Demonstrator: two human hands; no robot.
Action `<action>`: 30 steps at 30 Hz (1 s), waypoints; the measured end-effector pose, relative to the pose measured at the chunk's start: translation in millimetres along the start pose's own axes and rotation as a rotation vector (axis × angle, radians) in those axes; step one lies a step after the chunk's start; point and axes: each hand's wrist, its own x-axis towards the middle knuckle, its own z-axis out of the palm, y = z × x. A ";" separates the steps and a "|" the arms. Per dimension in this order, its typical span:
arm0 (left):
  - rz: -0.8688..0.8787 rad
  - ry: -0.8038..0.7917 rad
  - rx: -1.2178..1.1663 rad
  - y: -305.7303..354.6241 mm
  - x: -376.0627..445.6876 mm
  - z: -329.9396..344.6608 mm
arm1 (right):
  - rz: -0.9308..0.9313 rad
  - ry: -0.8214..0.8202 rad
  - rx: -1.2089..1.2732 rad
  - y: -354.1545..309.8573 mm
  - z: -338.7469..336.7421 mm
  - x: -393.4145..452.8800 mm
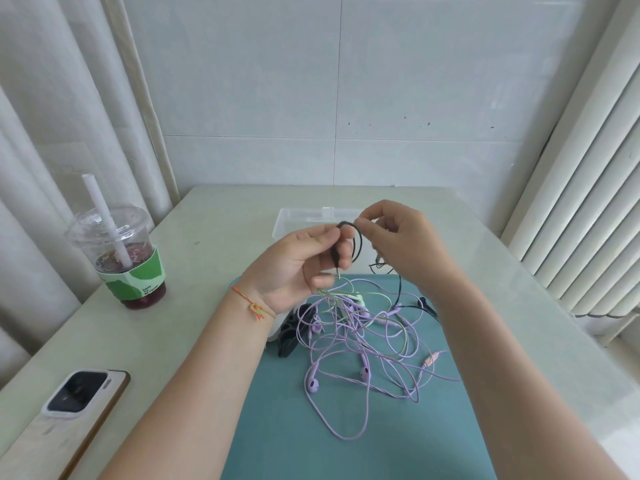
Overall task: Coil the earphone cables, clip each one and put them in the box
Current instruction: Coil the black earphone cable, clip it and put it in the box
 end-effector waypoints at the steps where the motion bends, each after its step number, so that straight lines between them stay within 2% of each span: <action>1: 0.011 0.023 -0.090 1.3 0.4 1.2 | 0.000 -0.034 0.014 -0.8 0.8 -0.6; 5: 0.080 0.082 -0.397 4.2 1.4 2.7 | 0.006 -0.218 -0.014 -6.8 5.3 -6.9; 9: 0.171 0.189 -0.411 4.2 3.9 0.8 | 0.049 -0.427 -0.136 -9.4 9.3 -12.5; 12: 0.225 0.313 -0.193 2.8 5.3 -5.1 | 0.080 -0.479 -0.186 -8.9 9.5 -12.8; 17: 0.262 0.541 0.416 -7.0 7.0 -6.6 | 0.089 -0.509 -0.243 -7.8 10.7 -13.3; 19: 0.251 0.562 0.586 -11.1 9.2 -6.4 | 0.069 -0.475 -0.253 -7.1 10.2 -12.5; 22: 0.212 0.554 0.684 -13.5 10.1 -7.1 | 0.022 -0.357 -0.269 -6.1 6.2 -10.2; 25: 0.130 0.437 0.727 -11.6 8.2 -7.5 | -0.017 -0.251 -0.216 -6.4 1.0 -8.5; 30: -0.053 0.227 0.459 -8.9 7.3 -7.5 | -0.005 -0.124 -0.102 -3.5 -0.1 -5.0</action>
